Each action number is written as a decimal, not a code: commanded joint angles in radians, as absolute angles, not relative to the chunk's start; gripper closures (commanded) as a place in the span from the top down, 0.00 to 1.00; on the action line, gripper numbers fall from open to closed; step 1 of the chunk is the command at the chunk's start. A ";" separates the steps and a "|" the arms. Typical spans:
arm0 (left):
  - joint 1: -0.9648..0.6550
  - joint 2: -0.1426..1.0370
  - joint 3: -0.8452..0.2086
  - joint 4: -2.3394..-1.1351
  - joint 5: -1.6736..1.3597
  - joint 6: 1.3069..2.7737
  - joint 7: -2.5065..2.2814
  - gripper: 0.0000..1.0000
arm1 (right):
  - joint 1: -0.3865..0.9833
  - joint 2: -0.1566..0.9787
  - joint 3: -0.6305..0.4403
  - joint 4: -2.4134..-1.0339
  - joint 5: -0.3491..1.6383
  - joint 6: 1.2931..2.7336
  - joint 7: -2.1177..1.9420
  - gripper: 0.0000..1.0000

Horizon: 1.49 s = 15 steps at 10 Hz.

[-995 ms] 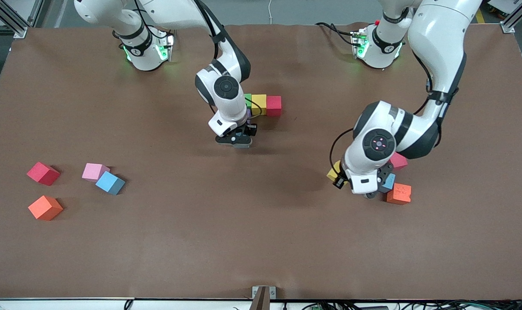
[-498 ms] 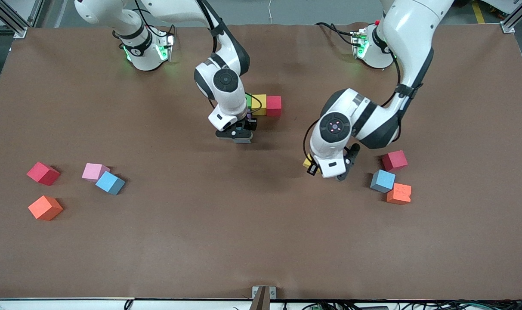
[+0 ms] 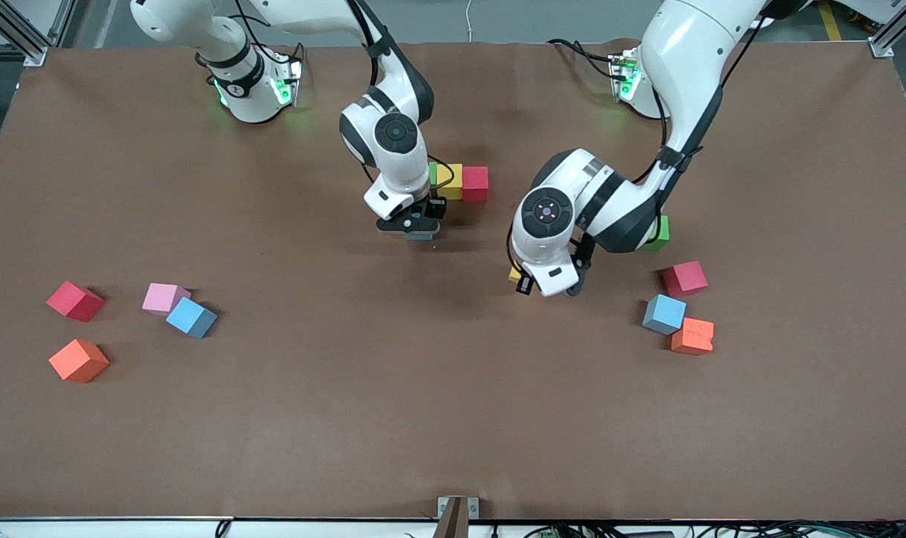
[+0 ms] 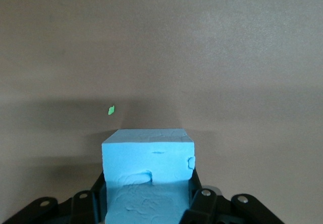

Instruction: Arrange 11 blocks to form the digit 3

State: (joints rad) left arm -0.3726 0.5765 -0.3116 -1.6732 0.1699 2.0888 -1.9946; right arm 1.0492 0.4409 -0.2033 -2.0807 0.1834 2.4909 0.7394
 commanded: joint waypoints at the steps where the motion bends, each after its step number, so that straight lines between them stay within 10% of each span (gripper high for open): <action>1: -0.405 0.600 -0.308 -1.623 0.176 2.086 -2.118 0.07 | 1.068 0.406 -0.216 -2.117 0.179 2.502 0.756 0.04; 2: -0.426 0.600 -0.308 -1.623 0.179 2.086 -2.155 0.07 | 1.066 0.408 -0.216 -2.115 0.179 2.502 0.756 0.29; 3: -0.433 0.600 -0.308 -1.624 0.183 2.095 -2.193 0.07 | 1.066 0.411 -0.218 -2.114 0.179 2.502 0.755 0.87; 4: -0.446 0.598 -0.307 -1.634 0.183 2.133 -2.233 0.07 | 1.066 0.413 -0.219 -2.114 0.178 2.502 0.755 1.00; 10: -0.483 0.595 -0.308 -1.684 0.247 2.232 -2.391 0.07 | 1.057 0.344 -0.282 -2.099 0.179 2.474 0.750 1.00; 15: -0.613 0.638 -0.302 -1.672 0.248 2.247 -2.546 0.07 | 0.997 0.276 -0.572 -2.074 0.178 2.335 0.718 1.00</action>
State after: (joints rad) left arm -0.5804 0.6198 -0.3106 -1.6796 0.2252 2.2302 -2.4939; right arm 1.0251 0.2798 -0.5101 -2.0607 0.1811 2.3360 0.7288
